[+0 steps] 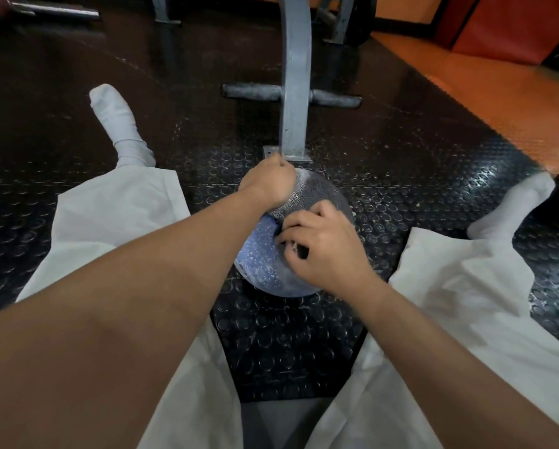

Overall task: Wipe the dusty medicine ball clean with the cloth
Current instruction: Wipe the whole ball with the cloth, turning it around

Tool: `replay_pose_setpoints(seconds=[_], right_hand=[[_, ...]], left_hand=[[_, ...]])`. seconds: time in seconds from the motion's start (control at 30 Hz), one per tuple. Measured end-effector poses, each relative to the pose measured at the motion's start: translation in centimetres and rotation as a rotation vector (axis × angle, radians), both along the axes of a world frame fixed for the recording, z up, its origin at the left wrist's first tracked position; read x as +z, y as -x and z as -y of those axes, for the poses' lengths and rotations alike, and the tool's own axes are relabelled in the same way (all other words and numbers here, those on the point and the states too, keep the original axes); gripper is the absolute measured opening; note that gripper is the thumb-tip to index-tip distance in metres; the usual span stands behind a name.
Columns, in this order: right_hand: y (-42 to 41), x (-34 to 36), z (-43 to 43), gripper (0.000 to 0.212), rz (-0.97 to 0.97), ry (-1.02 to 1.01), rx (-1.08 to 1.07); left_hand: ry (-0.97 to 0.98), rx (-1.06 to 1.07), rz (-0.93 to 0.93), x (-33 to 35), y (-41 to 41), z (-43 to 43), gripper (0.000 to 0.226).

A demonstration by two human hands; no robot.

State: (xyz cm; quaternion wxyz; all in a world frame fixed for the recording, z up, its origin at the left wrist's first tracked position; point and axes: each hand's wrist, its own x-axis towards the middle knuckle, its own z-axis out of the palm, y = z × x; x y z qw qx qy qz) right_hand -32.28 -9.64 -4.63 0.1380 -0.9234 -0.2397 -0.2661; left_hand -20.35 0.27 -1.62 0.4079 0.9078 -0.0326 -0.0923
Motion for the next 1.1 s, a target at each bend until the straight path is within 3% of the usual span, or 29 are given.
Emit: replay_pose_setpoints(seconds=[0.07,0.2,0.27,0.33,0.47,0.53,0.7,0.83,0.9,1.0,1.1], right_hand=[[-0.8,0.8,0.7,0.027,-0.031,-0.069,-0.022],[-3.2,2.4,2.2,0.02,-0.169,-0.436,-0.292],[-3.5,2.3,2.3,0.021,-0.193,-0.507,-0.363],[-2.7,1.8,1.8,0.021,-0.195,-0.51,-0.331],[-0.2,0.7,1.5,0.02,-0.116,-0.385,-0.068],[-0.2,0.8,2.5,0.019,-0.169,-0.431,-0.026],[-1.3,0.1,5.8,0.032,-0.333,-0.896,-0.391],[-2.6,0.2,5.5,0.023,-0.49,-1.249,-0.547],[-3.1,0.8,4.0,0.024,-0.414,-1.2,-0.525],[-3.3,1.4,2.1,0.026,-0.291,-0.895,-0.46],[-2.7,1.4,1.8,0.022,-0.308,-0.769,-0.347]], left_hand=[[-0.013,-0.008,0.035,0.0,0.3,0.1,0.036],[-0.053,-0.012,0.048,-0.1,0.5,0.3,0.035],[-0.059,-0.021,0.055,-0.1,0.5,0.3,0.035],[-0.07,-0.031,0.067,0.0,0.5,0.0,0.032],[-0.042,-0.074,0.085,-0.1,0.4,-0.7,0.019],[-0.033,-0.104,0.09,-0.2,0.6,-0.8,0.019],[-0.025,-0.116,0.11,-0.3,1.1,-0.6,0.022],[-0.014,-0.114,0.154,-0.5,1.7,-0.7,0.022],[-0.003,-0.113,0.168,-0.6,1.9,-0.9,0.02],[0.061,-0.112,0.15,-0.8,2.2,-1.7,0.019],[0.168,-0.091,0.099,-1.3,2.2,-3.1,0.023]])
